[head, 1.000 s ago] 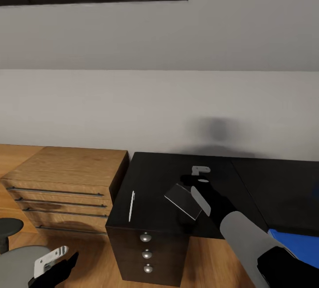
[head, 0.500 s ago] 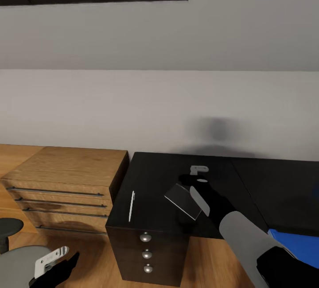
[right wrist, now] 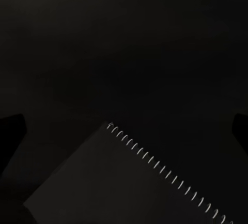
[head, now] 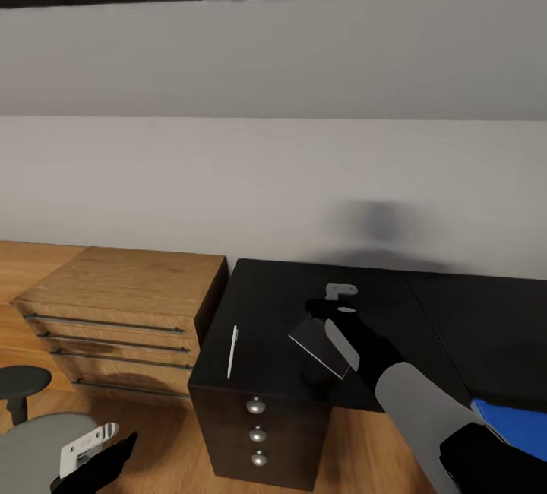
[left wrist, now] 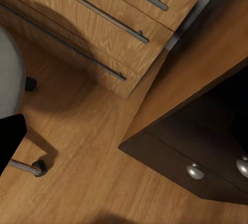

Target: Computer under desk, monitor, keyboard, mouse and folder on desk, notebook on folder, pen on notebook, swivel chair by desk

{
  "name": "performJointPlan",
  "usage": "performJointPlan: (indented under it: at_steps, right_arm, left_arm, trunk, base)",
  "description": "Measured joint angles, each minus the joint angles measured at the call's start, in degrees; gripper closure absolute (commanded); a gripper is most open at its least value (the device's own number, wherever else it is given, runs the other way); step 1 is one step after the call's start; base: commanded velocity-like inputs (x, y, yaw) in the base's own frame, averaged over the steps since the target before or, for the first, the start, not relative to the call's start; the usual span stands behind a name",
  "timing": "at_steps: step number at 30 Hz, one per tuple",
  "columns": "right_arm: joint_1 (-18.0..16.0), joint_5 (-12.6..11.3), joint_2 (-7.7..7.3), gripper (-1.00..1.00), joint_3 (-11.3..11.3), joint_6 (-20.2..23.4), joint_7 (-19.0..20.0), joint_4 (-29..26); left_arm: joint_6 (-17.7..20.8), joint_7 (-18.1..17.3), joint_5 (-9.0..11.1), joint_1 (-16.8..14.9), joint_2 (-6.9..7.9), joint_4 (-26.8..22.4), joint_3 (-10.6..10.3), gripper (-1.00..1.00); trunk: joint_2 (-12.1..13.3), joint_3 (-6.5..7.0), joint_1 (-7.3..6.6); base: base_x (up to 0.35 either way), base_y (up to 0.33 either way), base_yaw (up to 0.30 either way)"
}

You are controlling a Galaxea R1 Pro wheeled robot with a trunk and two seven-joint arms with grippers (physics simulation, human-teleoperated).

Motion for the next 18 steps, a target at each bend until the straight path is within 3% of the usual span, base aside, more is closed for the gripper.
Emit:
performJointPlan:
  at_steps: [8, 18]
  right_arm:
    - [0.0, 0.01, -0.03, -1.0, -0.05, 0.0, 0.13, 0.02]
    - [0.0, -0.07, 0.05, -1.0, 0.17, 0.18, 0.14, -0.06]
  left_arm:
    - [-0.04, 0.0, 0.02, 0.0, 0.0, 0.0, 0.03, -1.0]
    - [0.16, 0.08, 0.1, 0.0, 0.01, 0.0, 1.09, -1.0]
  trunk:
    - [0.0, -0.01, -0.02]
    - [0.0, -0.01, 0.01]
  base:
    - [0.227, 0.0, 0.003]
    - [0.026, 0.0, 0.0]
